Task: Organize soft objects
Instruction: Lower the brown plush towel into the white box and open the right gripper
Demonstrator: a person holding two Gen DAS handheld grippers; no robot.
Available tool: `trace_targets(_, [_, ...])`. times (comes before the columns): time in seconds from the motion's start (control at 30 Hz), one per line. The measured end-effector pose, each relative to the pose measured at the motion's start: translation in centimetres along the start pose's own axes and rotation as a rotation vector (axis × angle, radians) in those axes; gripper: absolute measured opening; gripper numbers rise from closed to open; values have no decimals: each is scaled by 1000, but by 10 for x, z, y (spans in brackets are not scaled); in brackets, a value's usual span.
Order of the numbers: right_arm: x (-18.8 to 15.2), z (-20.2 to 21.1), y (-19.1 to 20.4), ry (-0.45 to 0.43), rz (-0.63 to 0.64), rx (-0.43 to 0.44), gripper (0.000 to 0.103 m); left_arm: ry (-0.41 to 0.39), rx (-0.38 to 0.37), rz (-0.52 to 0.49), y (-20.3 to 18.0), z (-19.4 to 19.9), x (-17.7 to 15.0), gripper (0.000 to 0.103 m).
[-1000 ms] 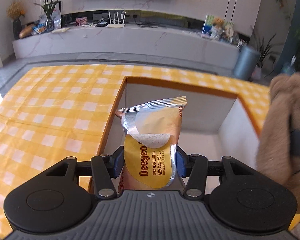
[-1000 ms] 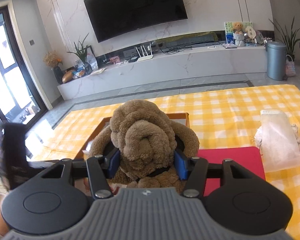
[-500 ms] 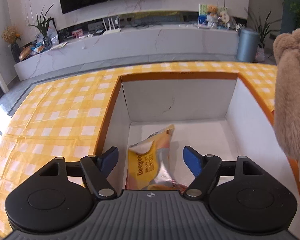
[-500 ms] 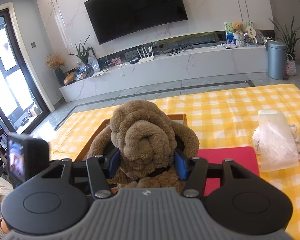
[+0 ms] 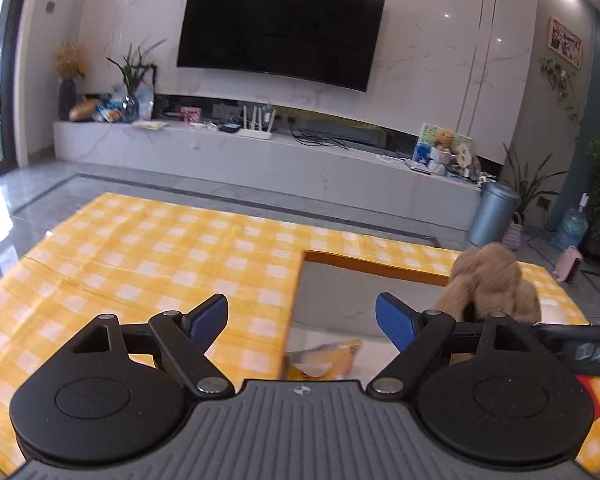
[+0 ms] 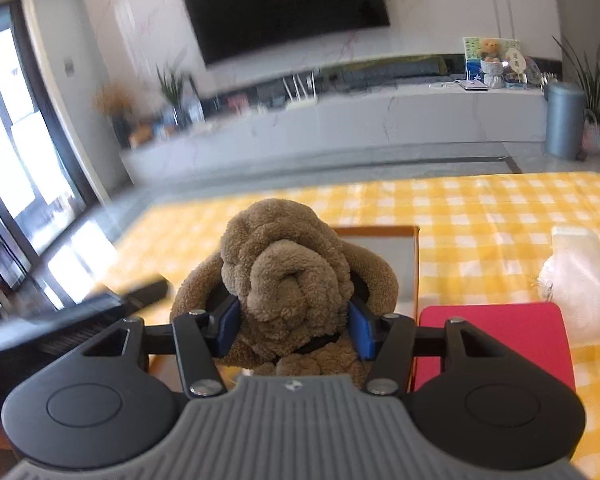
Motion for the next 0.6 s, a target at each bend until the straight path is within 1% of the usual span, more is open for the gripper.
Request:
trace_targets(0.07, [-1, -23, 3, 67, 78, -50, 56, 0, 24, -12, 0, -4, -1, 98])
trace_targets(0.1, [-2, -35, 3, 107, 98, -66, 56, 2, 24, -21, 0, -5, -2, 98])
trace_targets(0.17, [-3, -57, 0, 186, 116, -82, 56, 4, 22, -26, 2, -8, -3, 98])
trace_targets(0.27, [-10, -85, -4, 302, 160, -92, 56, -1, 40, -9, 4, -10, -2, 98])
trace_targets(0.3, [-14, -93, -5, 343, 186, -101, 56, -1, 41, -2, 5, -11, -1, 98])
trace_targets(0.37, [-29, -109, -3, 465, 263, -108, 56, 8, 36, 7, 9, -12, -4, 98])
trace_targets(0.43, [-45, -121, 0, 553, 327, -121, 56, 18, 30, 9, 11, -12, -7, 98])
trace_targets(0.5, [-56, -128, 2, 586, 383, -137, 56, 23, 32, 10, 12, -14, -8, 98])
trace_targets(0.6, [-59, -134, -6, 595, 357, -146, 56, 25, 37, 18, 14, -12, -10, 98])
Point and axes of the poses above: each gripper's, at about its wrist camera, not at the fingertips, and z roughly against the way its jaws point, y to its left, x to its top, the point moved 6 cm from there along -z, roughly the way its jaws point, and after that the axes turned 12 degrees about x, right-handed, at the moved point
